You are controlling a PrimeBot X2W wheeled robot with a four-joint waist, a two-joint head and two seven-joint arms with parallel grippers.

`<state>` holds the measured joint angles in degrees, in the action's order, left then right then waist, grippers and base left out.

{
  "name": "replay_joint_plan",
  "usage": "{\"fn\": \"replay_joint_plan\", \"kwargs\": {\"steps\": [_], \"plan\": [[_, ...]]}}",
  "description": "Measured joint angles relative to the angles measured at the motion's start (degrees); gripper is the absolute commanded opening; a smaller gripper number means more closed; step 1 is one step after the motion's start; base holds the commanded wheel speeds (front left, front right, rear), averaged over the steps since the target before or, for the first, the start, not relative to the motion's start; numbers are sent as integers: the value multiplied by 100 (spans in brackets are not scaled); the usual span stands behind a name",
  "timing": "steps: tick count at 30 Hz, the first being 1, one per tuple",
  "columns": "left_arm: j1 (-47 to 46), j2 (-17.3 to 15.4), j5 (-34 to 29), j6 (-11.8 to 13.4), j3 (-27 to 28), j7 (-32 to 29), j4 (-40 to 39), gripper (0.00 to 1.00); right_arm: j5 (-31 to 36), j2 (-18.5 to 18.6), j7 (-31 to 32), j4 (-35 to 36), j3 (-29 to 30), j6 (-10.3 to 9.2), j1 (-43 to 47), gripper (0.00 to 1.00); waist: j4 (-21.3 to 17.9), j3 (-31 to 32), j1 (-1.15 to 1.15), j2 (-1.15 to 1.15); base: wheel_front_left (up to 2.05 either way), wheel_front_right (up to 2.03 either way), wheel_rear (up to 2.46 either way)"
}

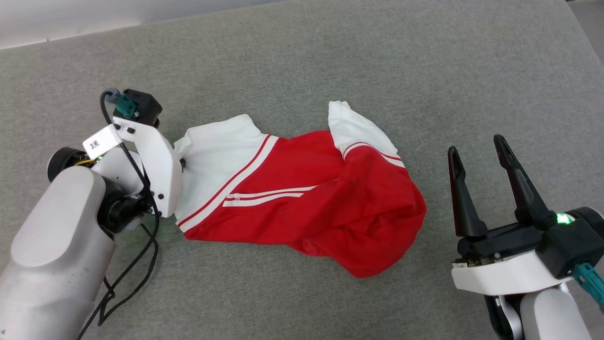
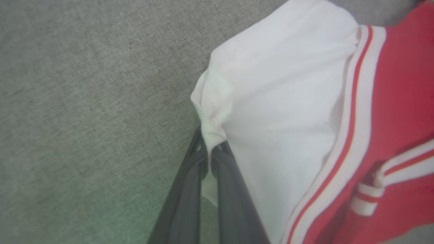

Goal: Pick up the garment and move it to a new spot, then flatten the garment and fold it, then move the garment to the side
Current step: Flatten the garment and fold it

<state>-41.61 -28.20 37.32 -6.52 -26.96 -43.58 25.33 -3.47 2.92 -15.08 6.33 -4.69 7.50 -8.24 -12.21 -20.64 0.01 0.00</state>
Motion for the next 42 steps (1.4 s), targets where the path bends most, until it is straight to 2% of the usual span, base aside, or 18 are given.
{"fn": "replay_joint_plan", "kwargs": {"steps": [9, 18, 19, 20, 25, 28, 30, 34, 39, 42], "plan": [[429, -3, 203, 308, 549, 1081, 14, 0, 93, 0, 0, -53, 46, 0, 32, 100, 353, 252, 0, 0, 0, 0, 0], [1656, -69, 363, 664, 896, 1918, -586, 0, 165, 1, 0, -94, 120, 0, 149, 100, 752, 571, 0, 0, 0, 0, 0], [1810, -53, 361, 687, 886, 1981, -683, 36, 172, 1, 0, -96, 122, 0, 158, 100, 790, 603, 0, 0, 0, 0, 0], [1955, -27, 355, 711, 869, 2064, -776, 99, 185, 0, 0, -98, 118, 0, 170, 100, 826, 633, 0, 0, 0, 0, 0], [2358, 118, 107, 844, 870, 2860, -1209, 100, 212, 0, 0, -138, 108, 0, 195, 100, 953, 743, 0, 0, 0, 0, 0], [2401, 215, -100, 753, 892, 3671, -1480, 100, 245, 0, 0, -152, 120, 0, 225, 100, 990, 783, -1, 0, 0, 0, 0], [2413, 321, -269, 809, 994, 4335, -1625, 100, 254, 0, 0, -154, 140, 0, 236, 100, 1008, 811, 0, 0, 0, 0, 0], [2581, 321, -887, 833, 937, 5536, -1871, 100, 279, 0, 0, -149, 220, 0, 258, 100, 1041, 880, -1, 0, 0, 0, 0], [2999, 535, -1496, 1148, 1032, 5847, -2140, 100, 303, 0, 0, -122, 276, 0, 297, 100, 1088, 958, 0, 0, 0, 0, 0], [3219, 853, -1745, 1127, 1285, 5863, -2636, 100, 327, 0, 0, -98, 322, 1, 313, 100, 1140, 979, -1, 0, 0, 0, 0]]}}
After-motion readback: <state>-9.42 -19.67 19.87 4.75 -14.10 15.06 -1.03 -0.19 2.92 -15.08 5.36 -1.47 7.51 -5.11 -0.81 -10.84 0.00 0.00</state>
